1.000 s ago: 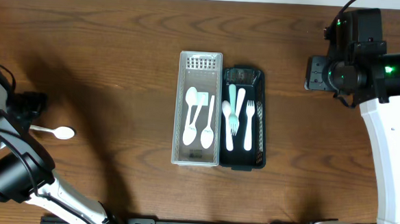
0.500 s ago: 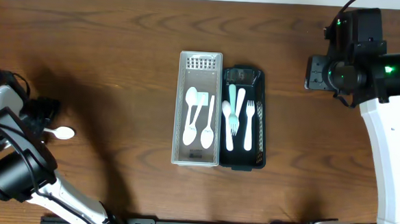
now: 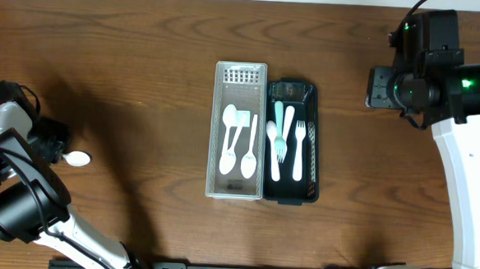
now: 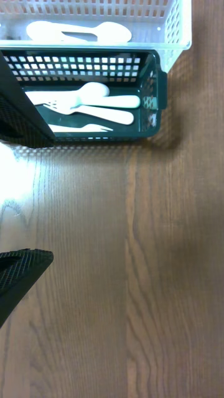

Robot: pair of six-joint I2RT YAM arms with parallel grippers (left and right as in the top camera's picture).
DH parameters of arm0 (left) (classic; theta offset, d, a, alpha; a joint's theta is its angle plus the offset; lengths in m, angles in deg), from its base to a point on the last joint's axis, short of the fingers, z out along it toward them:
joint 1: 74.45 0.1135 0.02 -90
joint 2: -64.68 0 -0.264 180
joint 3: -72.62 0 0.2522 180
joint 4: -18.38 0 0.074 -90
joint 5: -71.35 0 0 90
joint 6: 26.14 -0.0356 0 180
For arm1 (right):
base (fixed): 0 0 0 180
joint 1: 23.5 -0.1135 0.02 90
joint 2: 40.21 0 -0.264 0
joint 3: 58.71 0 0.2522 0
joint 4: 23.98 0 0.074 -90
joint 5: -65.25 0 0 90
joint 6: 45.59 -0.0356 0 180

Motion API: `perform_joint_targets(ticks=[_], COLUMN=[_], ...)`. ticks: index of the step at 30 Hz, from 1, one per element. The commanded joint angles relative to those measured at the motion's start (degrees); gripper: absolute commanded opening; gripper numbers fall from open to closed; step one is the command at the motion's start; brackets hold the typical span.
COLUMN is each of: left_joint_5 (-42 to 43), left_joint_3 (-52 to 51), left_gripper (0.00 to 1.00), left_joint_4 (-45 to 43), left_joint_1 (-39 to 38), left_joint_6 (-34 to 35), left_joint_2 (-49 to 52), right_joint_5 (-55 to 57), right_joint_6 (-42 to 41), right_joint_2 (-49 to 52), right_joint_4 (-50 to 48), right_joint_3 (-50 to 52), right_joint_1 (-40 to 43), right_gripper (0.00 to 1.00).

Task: Pack container
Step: 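Move left gripper to the last white spoon and grasp it, then place the spoon into the clear basket and release it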

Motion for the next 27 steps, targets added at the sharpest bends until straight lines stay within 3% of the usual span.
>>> perform_joint_targets(ticks=[1, 6, 9, 19, 27], left_joint_5=[2.08, 2.21, 2.19, 2.4, 2.4], left_joint_3=[-1.95, -1.95, -1.95, -1.62, -0.2], left_gripper=[0.26, 0.24, 0.06, 0.06, 0.06], left_joint_4=[0.42, 0.96, 0.9, 2.43, 7.08], left_joint_1=[-0.46, -0.46, -0.46, -1.79, -14.62], left_joint_6=[0.17, 0.17, 0.17, -3.8, -8.68], left_joint_2=[2.03, 2.03, 2.03, -2.51, -22.36], right_joint_5=[-0.2, -0.2, -0.2, -0.17, -0.2], right_joint_6=[0.22, 0.22, 0.24, 0.46, 0.44], right_joint_2=[0.04, 0.04, 0.04, 0.04, 0.04], right_joint_4=[-0.11, -0.11, -0.11, -0.24, -1.31], right_joint_3=[0.07, 0.07, 0.07, 0.07, 0.07], right_joint_1=[0.33, 0.33, 0.33, 0.33, 0.33], right_gripper=[0.56, 0.56, 0.55, 0.56, 0.56])
